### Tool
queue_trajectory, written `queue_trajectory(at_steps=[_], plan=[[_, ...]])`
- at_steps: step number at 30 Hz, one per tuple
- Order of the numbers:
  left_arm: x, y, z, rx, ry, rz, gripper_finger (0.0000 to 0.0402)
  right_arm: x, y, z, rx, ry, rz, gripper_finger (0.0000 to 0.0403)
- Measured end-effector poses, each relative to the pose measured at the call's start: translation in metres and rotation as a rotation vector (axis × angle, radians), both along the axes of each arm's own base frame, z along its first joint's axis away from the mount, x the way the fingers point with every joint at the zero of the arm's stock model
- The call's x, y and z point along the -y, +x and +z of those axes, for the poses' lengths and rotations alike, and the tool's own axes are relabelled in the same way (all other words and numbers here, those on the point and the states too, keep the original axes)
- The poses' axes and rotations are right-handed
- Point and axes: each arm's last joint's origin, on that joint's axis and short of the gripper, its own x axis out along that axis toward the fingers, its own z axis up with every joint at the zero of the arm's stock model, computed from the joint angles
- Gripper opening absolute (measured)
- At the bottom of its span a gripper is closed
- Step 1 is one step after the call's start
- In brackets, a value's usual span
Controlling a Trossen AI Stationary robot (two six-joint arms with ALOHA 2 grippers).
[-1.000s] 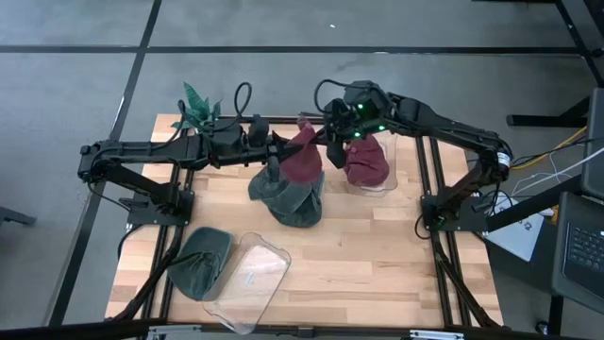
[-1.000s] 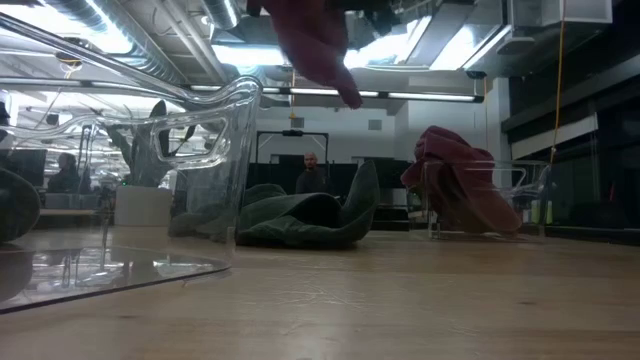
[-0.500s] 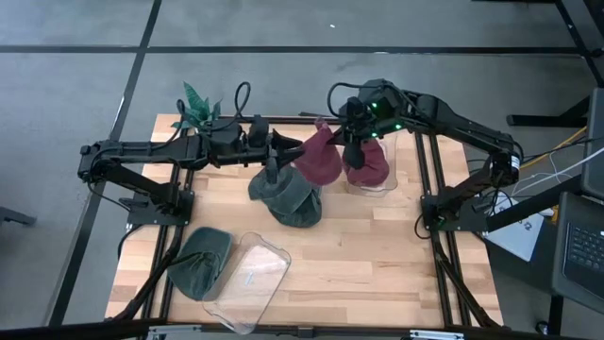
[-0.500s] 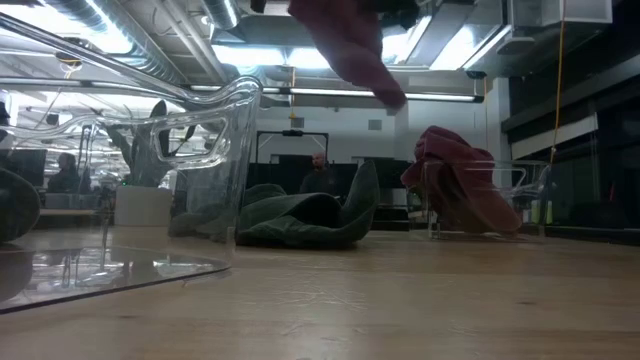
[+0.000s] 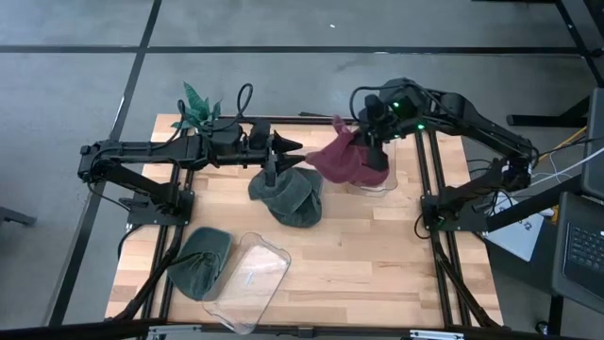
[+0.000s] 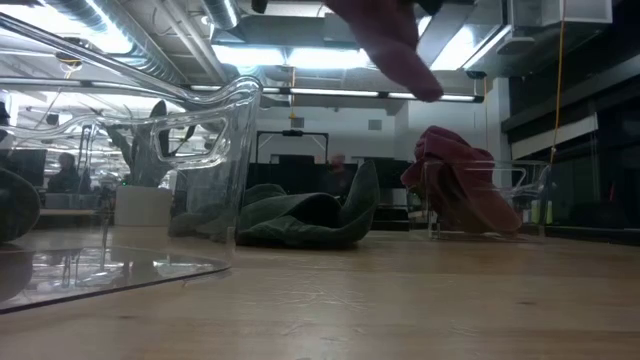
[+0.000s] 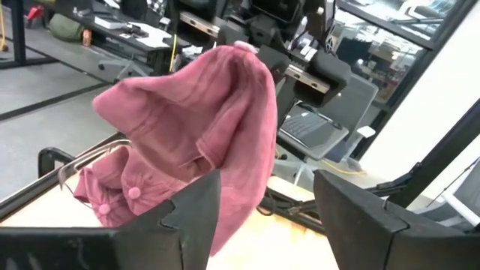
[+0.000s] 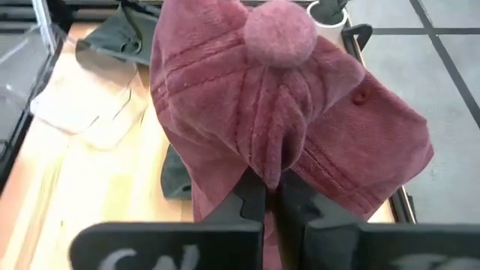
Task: Pick & Place hat
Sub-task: Put the red cap into the top transparent bin
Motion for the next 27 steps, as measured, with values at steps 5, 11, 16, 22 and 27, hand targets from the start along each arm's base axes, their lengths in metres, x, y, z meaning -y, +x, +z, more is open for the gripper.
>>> queue_trajectory(at_steps=[5,11,16,22,27], plan=[[0.0,0.0,0.0,0.0,0.0,0.0,0.021,-0.005,-0.014,0.002,-0.04,-0.029,0.035,0.0012],[0.0,0.0,0.0,0.0,0.0,0.0,0.021,-0.005,-0.031,0.005,-0.074,-0.076,0.001,0.0011],[0.0,0.0,0.0,0.0,0.0,0.0,0.021,-0.004,-0.046,0.006,-0.126,-0.1,-0.023,0.0011],[0.0,0.0,0.0,-0.001,0.0,0.0,0.021,-0.004,-0.064,0.004,-0.195,-0.105,-0.02,0.0012],[0.0,0.0,0.0,0.0,0.0,0.0,0.021,-0.004,-0.074,0.003,-0.24,-0.117,-0.01,0.0012]])
